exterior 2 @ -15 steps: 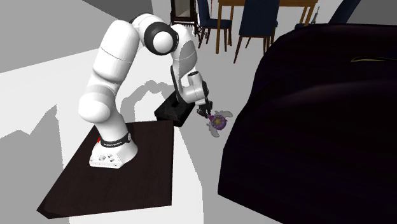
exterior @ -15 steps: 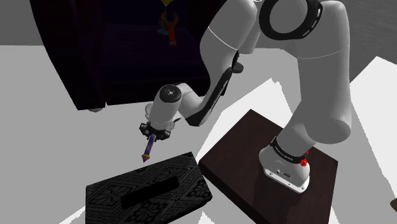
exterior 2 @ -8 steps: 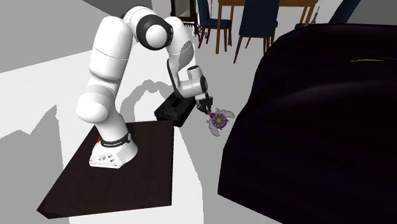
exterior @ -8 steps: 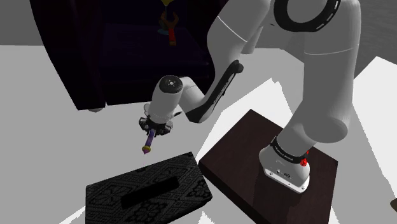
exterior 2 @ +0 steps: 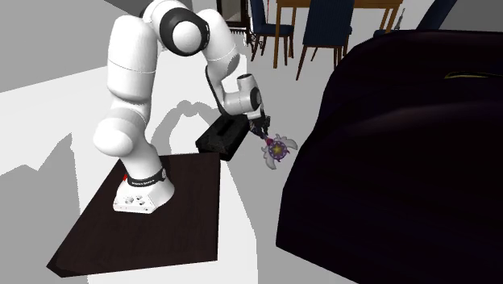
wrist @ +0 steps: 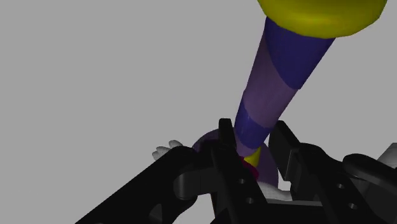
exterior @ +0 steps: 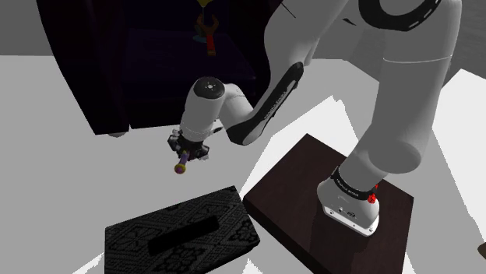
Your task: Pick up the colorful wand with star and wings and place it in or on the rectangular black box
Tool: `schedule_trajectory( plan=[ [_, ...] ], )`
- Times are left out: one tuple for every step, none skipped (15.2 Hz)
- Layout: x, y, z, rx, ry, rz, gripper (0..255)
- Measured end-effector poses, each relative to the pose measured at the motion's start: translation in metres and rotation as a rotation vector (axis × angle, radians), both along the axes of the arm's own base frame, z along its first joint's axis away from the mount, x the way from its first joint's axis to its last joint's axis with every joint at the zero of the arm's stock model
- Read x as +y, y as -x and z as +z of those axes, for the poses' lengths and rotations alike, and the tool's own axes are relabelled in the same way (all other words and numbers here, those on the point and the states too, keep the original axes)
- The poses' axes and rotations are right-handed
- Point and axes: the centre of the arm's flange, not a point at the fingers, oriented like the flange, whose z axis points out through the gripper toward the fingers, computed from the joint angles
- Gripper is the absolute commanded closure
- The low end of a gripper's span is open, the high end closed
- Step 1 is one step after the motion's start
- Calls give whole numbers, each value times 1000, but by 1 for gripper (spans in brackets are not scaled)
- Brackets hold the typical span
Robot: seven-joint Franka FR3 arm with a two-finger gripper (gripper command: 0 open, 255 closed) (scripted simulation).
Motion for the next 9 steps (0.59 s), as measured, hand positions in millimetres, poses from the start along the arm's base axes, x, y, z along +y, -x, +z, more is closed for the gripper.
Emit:
schedule_trajectory(
  plan=[
    [0,0,5,0,0,0,255],
    [1,0,10,0,0,0,255],
    [0,-1,15,0,0,0,255],
    [0,0,22,0,0,0,255],
    [0,-1,27,0,0,0,255],
    [0,0,32,0,0,0,255],
    [0,0,38,0,0,0,255],
    [-1,0,43,0,0,0,255],
    [0,0,48,0,0,0,255]
  ],
)
